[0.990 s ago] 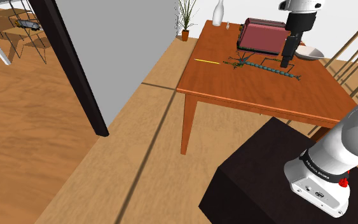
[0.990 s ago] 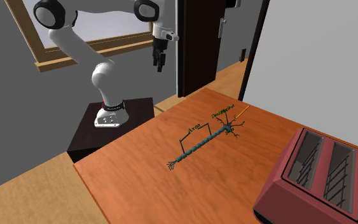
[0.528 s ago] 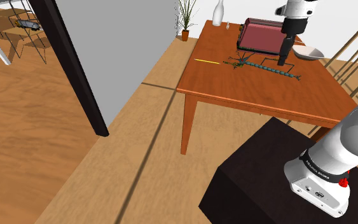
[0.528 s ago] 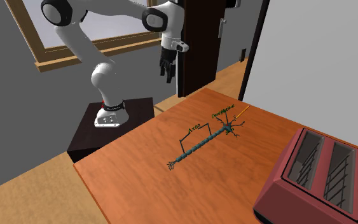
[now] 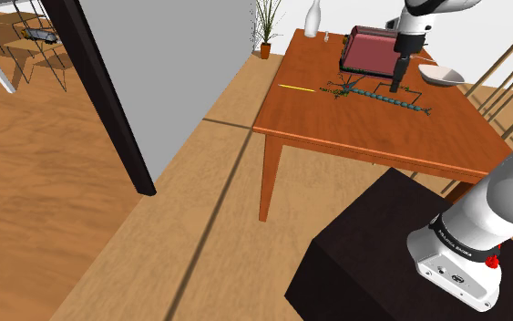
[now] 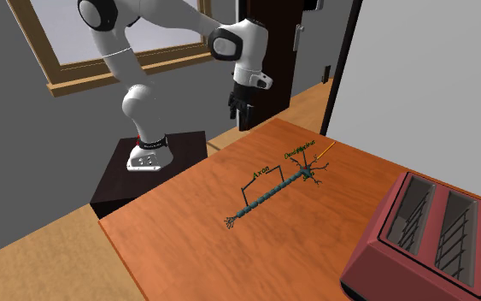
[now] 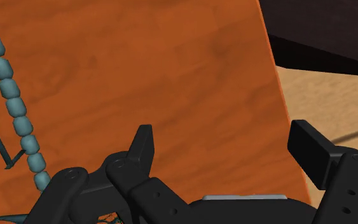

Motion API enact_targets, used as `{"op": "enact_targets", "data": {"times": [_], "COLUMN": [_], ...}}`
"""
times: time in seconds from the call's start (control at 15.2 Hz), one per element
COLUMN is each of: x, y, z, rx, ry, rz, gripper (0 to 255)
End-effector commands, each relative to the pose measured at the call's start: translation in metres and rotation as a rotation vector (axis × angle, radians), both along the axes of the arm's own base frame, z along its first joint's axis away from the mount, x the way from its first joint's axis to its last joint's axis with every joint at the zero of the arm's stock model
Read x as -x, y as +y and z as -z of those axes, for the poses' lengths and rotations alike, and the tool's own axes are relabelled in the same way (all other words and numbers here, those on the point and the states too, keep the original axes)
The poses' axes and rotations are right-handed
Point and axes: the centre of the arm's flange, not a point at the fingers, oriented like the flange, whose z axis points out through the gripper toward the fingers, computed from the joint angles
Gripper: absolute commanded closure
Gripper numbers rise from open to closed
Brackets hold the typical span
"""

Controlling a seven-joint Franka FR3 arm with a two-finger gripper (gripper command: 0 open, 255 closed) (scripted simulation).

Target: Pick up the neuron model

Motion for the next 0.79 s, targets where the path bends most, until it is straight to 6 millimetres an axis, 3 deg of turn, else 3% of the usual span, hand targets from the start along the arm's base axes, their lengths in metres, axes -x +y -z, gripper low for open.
{"op": "enact_targets", "data": {"times": [0.0, 0.73], "x": [-0.010, -0.082], "y": [-0.023, -0.135], "z": [0.010, 0.066], "rx": [-0.003, -0.029], "ry": [-0.005, -0.028], "rz": [-0.018, -0.108], "gripper": [0, 0]}}
